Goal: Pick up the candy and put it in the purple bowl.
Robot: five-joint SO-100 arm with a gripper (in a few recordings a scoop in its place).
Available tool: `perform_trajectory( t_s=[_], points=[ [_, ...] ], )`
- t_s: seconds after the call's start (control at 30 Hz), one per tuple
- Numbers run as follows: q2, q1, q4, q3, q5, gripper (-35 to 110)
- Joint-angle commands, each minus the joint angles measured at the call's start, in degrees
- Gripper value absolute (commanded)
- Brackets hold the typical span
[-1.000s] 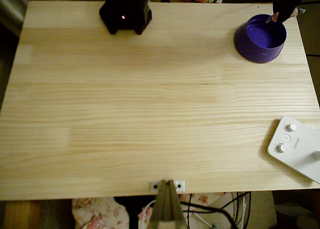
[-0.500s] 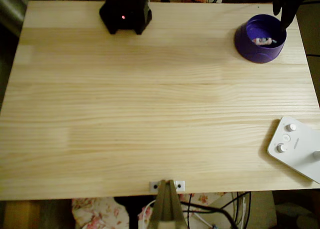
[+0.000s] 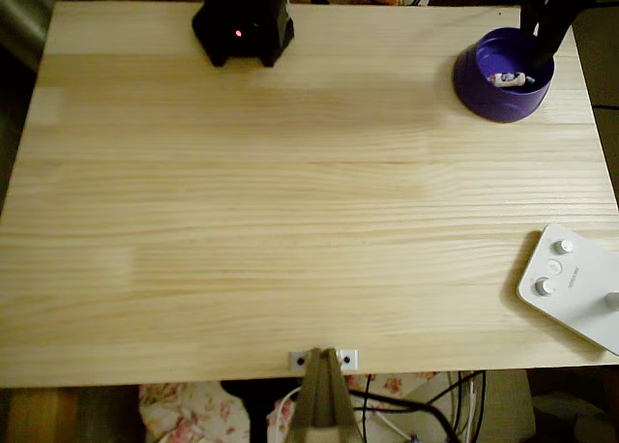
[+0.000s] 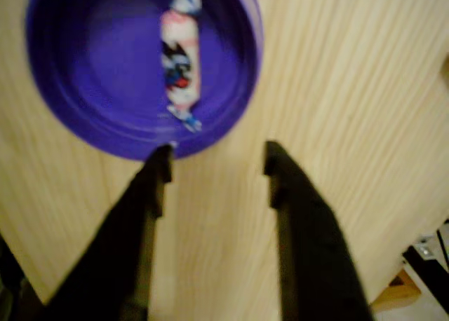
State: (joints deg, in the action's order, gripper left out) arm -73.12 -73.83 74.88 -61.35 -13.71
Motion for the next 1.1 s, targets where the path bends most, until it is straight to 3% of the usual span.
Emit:
perform_trajectory(
  t_s=[0.0, 0.23, 1.07],
  points=[
    [-10.3, 2.8, 1.2, 2.4, -0.9, 10],
    [-19.2, 11.0, 1.5, -6.2, 0.1, 2],
    [-46.8, 48.9, 3.3, -32.5, -1.1, 2]
  ],
)
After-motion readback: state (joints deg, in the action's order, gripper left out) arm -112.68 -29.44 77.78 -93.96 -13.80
